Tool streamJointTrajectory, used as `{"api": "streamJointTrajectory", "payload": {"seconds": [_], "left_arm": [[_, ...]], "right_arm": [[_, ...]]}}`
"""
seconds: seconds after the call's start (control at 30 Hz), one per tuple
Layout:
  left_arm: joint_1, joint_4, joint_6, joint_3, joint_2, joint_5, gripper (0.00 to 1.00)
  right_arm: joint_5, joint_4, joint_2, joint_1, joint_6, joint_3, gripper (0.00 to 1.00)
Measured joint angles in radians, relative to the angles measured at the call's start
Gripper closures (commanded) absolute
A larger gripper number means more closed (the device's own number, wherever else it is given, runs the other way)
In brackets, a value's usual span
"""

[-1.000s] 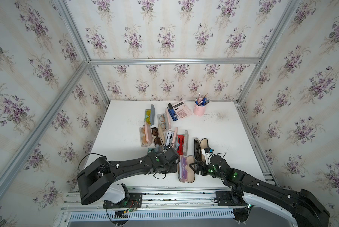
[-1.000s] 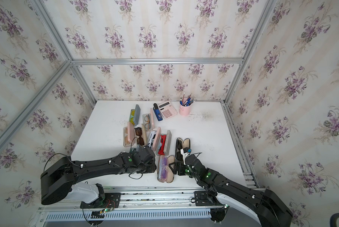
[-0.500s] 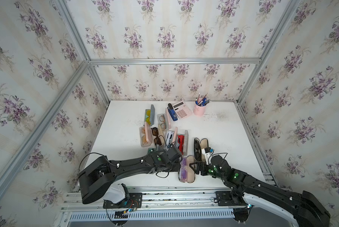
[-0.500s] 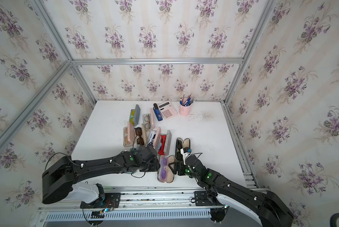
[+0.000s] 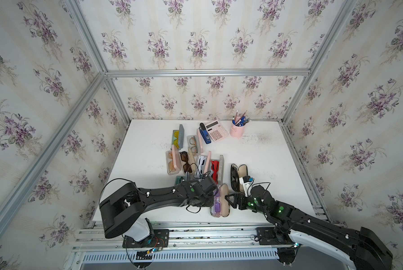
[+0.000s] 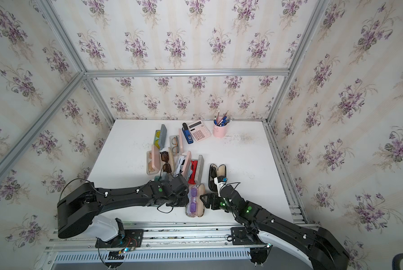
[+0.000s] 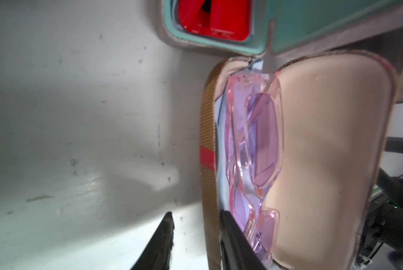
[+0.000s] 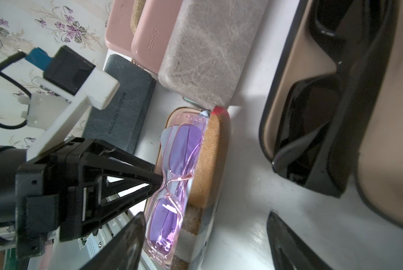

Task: Close the glasses case
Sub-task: Close the glasses case at the center of the board.

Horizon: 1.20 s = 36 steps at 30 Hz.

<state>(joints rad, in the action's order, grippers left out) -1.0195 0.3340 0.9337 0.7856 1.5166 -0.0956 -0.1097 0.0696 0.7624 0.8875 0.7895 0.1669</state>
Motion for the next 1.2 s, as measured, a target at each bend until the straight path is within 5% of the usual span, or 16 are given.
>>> {"api": "streamJointTrajectory", "payload": {"seconds": [1.2], "left_arm": [[-0.002, -0.053, -0.008, -0.052, 0.007, 0.011, 0.77]], "right_arm": [[0.048, 0.239, 0.052, 0.121, 0.097, -0.079, 0.28]]}}
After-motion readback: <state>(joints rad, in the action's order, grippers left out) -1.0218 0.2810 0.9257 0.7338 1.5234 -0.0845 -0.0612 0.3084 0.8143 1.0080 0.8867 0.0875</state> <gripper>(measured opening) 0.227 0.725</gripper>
